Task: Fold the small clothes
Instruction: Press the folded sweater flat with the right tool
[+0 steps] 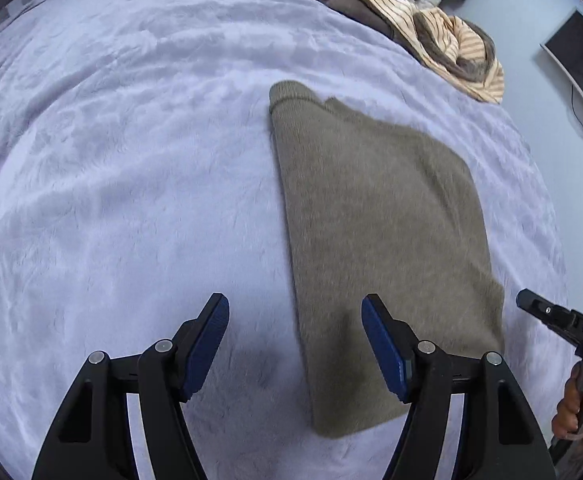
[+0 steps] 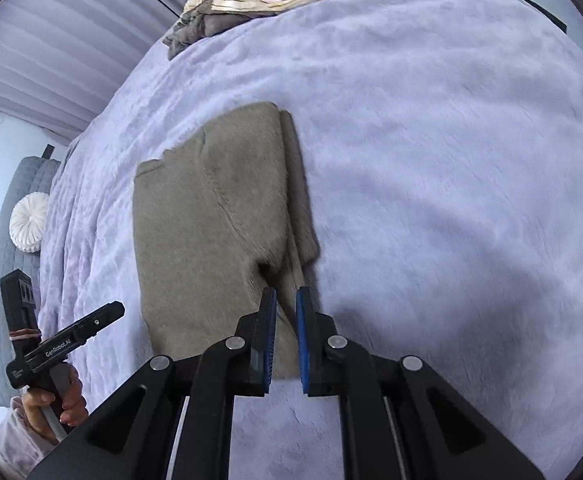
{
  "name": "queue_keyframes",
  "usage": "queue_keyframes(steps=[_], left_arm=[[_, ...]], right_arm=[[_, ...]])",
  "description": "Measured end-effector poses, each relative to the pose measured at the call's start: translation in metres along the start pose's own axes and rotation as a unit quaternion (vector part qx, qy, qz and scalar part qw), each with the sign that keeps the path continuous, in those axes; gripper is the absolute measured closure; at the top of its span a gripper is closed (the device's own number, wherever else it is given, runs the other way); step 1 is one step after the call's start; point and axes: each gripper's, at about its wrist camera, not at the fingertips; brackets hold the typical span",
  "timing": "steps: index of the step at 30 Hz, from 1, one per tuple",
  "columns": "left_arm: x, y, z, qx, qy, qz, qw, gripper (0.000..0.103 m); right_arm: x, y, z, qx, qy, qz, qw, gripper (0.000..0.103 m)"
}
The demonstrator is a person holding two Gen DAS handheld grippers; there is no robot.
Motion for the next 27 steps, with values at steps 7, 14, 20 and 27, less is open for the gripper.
queue_keyframes(steps=[7,14,20,27], left_arm=[[0.032,0.027,0.015,-0.023,0.009,0.002,0.9997,0.056],[0.042,0.03,0.01,-0.04,0.01,0.003,0.9991,0.056],[0.048,0.033,0.013,-0.026,0.015,-0.004,0.9995,0.055],[0.046,0.034,0.014,-0.015,0.022,-0.01,0.9996,0.055]], right_arm=[[0.042,0.047,-0.03,-0.062,-0.048,-0.019,0.997,0.085],[0.078,0.067,0.012,0.015,0.013,-0.057,0.998,0.095],[0.091,0.064,0.006,-0.036,-0.038,-0.061,0.997,0.095],[0.072,0.062,0.015,-0.009,-0.021,-0.057,0.998,0.095]])
Point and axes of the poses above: each gripper's, at about its wrist camera, not at the fingertips, and x roughly the way its jaws point, z to its right, y to its top, and after that the axes turned 3 degrees about z, right-handed
